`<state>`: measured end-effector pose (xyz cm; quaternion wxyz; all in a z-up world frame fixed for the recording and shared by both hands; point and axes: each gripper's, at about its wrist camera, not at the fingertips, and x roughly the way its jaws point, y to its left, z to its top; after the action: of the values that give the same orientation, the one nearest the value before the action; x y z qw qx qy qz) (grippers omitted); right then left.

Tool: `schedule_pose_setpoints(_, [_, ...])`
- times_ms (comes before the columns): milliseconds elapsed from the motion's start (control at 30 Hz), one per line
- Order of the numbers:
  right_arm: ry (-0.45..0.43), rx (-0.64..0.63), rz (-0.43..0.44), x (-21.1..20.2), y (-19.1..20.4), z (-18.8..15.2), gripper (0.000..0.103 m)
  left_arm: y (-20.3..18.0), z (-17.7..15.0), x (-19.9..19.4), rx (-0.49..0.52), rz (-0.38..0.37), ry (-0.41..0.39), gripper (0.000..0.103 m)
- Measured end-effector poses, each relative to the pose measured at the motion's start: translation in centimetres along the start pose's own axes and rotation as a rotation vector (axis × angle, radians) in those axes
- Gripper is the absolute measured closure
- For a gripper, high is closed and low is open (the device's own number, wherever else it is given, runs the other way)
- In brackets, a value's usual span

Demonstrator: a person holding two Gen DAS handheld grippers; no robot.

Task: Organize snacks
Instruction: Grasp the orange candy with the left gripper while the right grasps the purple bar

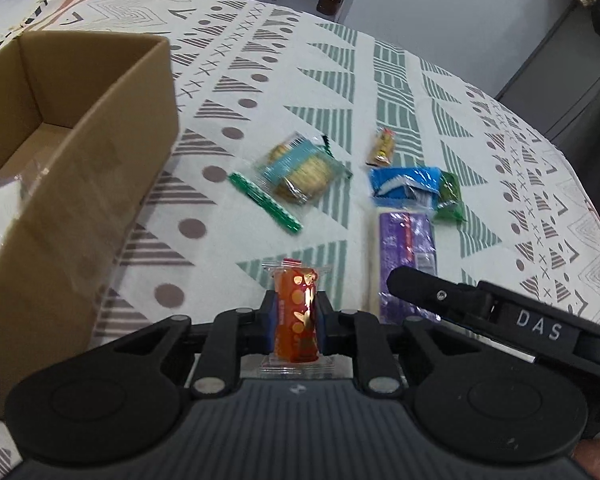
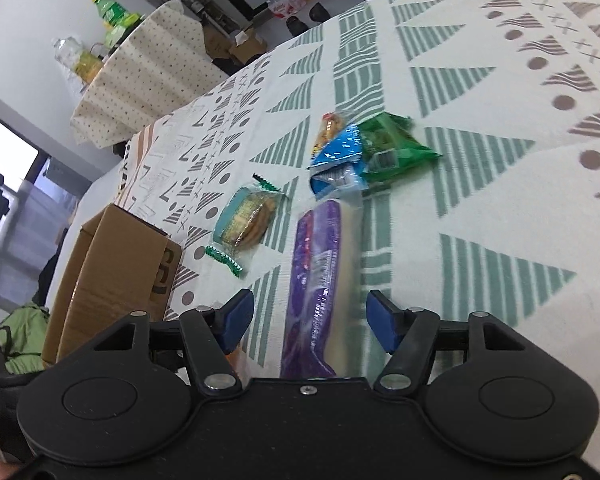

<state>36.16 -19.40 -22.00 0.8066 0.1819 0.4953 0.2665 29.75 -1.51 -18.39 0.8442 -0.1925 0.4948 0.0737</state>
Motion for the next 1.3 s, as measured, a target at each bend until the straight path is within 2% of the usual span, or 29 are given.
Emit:
schedule_pose_setpoints(200, [0.011, -0.053, -0.03, 0.8, 0.9, 0.1, 0.041, 1.1, 0.7, -0.3, -0.006, 0.001, -0.003, 0.085])
schedule_pose_setpoints(300, [0.007, -0.096, -0.071, 0.9, 1.3, -0.1, 0.053, 1.5, 0.8, -0.6, -0.01, -0.002, -0.007, 0.085])
schedule_pose_setpoints(333, [0.008, -0.118, -0.086, 1.0, 1.6, -0.2, 0.062, 1.6, 0.8, -0.7, -0.009, -0.004, -0.008, 0.085])
schedule_pose_setpoints(367, [0.012, -0.135, -0.096, 1.1, 1.7, -0.3, 0.066, 1.7, 0.8, -0.9, -0.007, -0.004, -0.008, 0.085])
schedule_pose_setpoints(567, [0.015, -0.136, -0.11, 0.1, 2.5, -1.2, 0.075, 1.8, 0.5, -2.7, -0.003, -0.009, -0.014, 0.085])
schedule_pose_setpoints(1300, [-0.112, -0.035, -0.137, -8.9, 6.4, -5.4, 0.078, 0.8, -1.9, -11.6, 0.027, -0.077, -0.082, 0.085])
